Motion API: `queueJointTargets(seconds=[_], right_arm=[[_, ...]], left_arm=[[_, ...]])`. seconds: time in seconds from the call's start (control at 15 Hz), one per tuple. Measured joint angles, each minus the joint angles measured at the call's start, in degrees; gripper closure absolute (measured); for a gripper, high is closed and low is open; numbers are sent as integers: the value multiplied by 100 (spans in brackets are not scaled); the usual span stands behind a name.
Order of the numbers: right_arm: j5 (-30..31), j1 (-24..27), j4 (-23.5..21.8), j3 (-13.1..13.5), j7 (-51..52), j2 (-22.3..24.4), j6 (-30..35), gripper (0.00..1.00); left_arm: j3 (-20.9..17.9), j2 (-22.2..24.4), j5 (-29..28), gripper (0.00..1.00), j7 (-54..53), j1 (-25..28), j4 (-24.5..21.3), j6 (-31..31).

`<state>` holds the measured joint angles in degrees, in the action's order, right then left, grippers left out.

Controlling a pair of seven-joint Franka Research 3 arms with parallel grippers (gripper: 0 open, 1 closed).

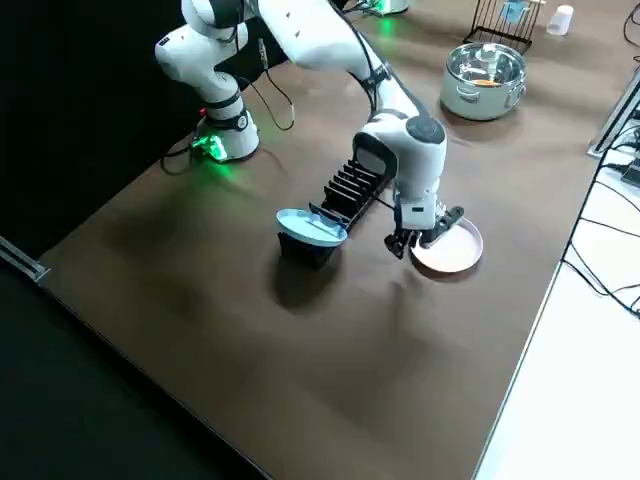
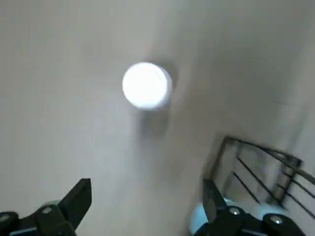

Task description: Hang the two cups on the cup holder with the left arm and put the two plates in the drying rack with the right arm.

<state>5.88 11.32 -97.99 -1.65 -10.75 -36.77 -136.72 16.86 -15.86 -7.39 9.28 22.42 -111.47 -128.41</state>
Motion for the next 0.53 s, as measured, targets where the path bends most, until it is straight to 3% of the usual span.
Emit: queueJointTargets(seconds=[0.4,0.53], right_arm=[[-18,-191,300,-89,-1725,-532,-510,57],[-19,-182,302,-78,-1764,-637,-687,59]], left_arm=[[-5,-1298,-1145,0,-896,346,138,-1331],[-2,-1491,-1177,0,-957,347,274,-1577]])
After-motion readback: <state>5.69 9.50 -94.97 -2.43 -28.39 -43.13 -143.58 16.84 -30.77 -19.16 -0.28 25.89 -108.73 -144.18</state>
